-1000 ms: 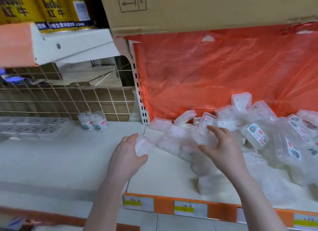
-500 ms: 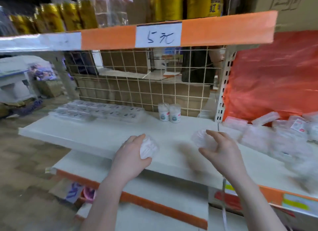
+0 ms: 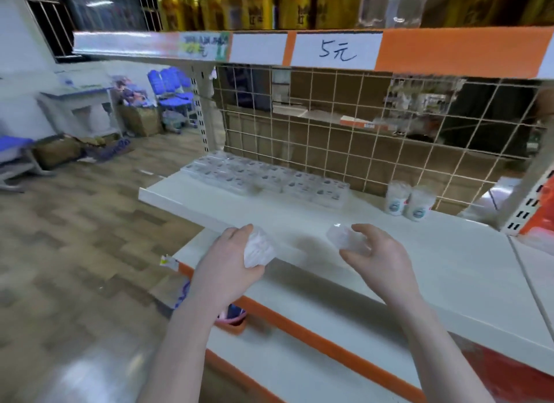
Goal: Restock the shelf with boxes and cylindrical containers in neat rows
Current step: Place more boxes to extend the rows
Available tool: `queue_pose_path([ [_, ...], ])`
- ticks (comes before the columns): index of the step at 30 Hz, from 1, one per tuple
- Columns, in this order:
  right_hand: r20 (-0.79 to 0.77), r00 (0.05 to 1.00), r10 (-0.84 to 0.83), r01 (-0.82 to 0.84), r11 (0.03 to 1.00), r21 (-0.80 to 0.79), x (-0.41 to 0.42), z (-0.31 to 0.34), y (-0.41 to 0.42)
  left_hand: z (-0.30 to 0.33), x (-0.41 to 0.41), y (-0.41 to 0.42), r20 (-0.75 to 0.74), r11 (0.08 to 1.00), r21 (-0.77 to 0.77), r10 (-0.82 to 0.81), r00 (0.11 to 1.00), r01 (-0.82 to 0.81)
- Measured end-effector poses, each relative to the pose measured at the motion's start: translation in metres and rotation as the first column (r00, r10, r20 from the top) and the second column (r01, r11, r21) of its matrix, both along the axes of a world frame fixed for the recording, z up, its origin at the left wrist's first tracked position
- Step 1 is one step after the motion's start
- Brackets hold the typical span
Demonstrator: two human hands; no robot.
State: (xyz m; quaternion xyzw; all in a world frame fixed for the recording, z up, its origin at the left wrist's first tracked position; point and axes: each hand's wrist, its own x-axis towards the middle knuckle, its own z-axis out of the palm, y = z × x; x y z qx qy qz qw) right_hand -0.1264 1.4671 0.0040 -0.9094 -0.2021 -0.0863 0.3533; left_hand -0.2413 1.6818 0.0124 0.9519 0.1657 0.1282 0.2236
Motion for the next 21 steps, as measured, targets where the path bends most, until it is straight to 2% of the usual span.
queue_pose_path([
  [5,-0.033,0.999,0.034,-0.033,0.999,0.021,0.016,-0.006,0.053,-0.004,0.005,0.042,0.002,0.999,0.016,0.036,0.999,-0.036],
  [11,-0.148,0.988,0.052,-0.037,0.994,0.102,0.062,-0.02,0.116,-0.007,0.05,0.105,-0.013,0.995,0.091,0.037,0.999,-0.036],
  [15,-0.197,0.98,0.037,-0.016,0.994,0.108,0.099,-0.024,0.154,-0.005,0.089,0.145,-0.021,0.998,0.066,0.019,1.0,-0.018],
  [21,-0.32,0.942,0.104,-0.056,0.986,0.156,0.133,-0.03,0.199,-0.008,0.124,0.188,-0.043,0.999,0.036,0.012,0.999,-0.01],
])
